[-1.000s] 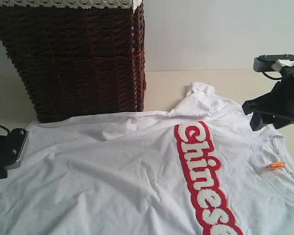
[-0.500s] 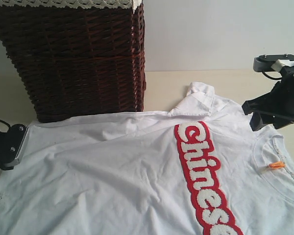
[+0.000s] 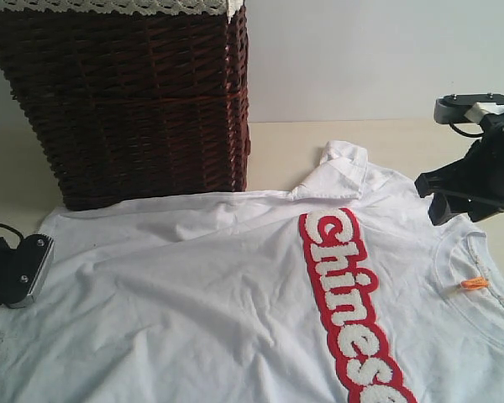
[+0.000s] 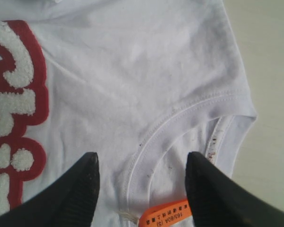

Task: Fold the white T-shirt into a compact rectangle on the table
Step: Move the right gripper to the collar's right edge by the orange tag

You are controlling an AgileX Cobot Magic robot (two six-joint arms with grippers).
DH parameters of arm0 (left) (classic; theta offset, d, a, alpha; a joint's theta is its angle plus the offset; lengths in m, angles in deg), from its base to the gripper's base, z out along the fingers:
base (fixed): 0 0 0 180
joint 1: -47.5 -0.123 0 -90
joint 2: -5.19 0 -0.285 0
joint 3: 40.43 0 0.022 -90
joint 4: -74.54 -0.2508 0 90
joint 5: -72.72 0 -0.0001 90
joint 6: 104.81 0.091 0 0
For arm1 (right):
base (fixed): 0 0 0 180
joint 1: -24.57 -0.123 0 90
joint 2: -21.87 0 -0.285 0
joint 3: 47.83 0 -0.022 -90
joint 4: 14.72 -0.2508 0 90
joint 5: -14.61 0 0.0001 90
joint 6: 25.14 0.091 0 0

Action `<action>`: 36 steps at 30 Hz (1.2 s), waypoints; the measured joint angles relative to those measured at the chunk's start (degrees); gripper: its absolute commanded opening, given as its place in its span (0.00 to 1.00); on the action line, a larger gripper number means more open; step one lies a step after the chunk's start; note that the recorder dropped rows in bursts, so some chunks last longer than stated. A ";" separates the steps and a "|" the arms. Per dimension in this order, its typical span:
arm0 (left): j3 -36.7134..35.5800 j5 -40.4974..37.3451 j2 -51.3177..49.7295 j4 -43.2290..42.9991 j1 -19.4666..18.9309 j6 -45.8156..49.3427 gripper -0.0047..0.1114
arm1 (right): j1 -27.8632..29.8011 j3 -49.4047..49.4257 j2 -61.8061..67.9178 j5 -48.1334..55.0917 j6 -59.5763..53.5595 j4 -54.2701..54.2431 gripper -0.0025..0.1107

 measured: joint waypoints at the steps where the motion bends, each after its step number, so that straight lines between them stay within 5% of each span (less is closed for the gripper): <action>1: 0.22 -0.30 -0.25 0.00 0.00 0.00 0.95 | 0.00 0.00 0.00 0.00 0.00 0.00 0.50; 20: 0.45 -0.70 -1.17 0.00 0.00 -0.22 0.95 | 0.00 0.00 0.00 0.46 -2.01 0.00 0.50; 28: 0.45 -0.70 -1.17 0.00 0.00 -0.22 0.95 | 0.00 0.00 -1.47 8.91 -24.93 0.07 0.46; 31: 0.45 -0.70 -1.17 0.00 0.00 -0.22 0.95 | 0.00 0.59 -1.45 16.67 -36.68 4.95 0.46; 36: 0.45 -0.70 -1.17 0.00 0.00 -0.22 0.95 | 0.00 3.34 -1.45 16.50 -41.02 17.45 0.46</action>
